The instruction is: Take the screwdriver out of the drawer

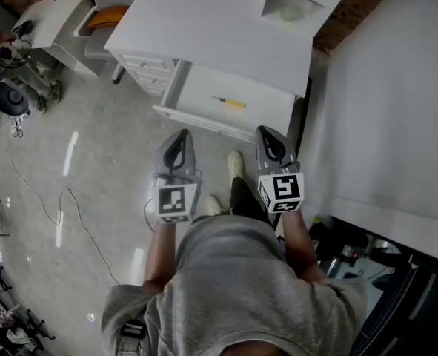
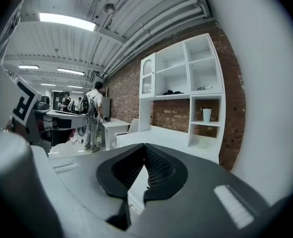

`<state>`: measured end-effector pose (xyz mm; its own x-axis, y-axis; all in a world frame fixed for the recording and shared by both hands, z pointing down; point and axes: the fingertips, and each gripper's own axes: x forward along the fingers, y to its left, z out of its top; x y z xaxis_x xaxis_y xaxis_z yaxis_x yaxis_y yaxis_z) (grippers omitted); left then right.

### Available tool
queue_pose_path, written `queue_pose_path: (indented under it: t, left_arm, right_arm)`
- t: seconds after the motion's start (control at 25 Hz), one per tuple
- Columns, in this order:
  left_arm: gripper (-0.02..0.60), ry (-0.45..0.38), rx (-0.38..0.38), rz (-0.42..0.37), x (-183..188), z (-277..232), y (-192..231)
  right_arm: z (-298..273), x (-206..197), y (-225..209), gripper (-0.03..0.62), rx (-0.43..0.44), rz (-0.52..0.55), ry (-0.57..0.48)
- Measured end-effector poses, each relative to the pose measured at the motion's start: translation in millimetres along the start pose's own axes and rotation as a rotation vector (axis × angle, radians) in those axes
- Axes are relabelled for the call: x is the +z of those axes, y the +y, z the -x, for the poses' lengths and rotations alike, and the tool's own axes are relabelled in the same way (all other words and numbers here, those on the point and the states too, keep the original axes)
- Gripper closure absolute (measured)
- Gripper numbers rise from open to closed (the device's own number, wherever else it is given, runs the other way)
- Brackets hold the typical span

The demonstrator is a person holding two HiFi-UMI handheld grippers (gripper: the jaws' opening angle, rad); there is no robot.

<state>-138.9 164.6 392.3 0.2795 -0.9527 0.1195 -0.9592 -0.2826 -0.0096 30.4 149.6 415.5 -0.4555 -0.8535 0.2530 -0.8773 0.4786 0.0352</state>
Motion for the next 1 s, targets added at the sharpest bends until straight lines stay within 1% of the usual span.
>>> queue_pose_path:
  t: [0.24, 0.48, 0.64, 0.8, 1.0]
  left_arm:
    - [0.57, 0.034, 0.062, 0.026, 3, -56, 11]
    - [0.571, 0.094, 0.126, 0.063, -17, -110, 33]
    - [0.569, 0.145, 0.152, 0.079, -42, -138, 41]
    - [0.57, 0.196, 0.167, 0.096, -71, -165, 46]
    - [0.569, 0.235, 0.183, 0.131, -99, -193, 53]
  right_arm:
    - [-62, 8, -29, 0.591, 0.099, 0.004, 0.047]
    - [-132, -6, -45, 0.591, 0.188, 0.007, 0.126]
    - [-170, -29, -56, 0.591, 0.246, 0.018, 0.187]
    - [-205, -57, -68, 0.591, 0.283, 0.017, 0.259]
    - [-240, -88, -72, 0.591, 0.325, 0.024, 0.325]
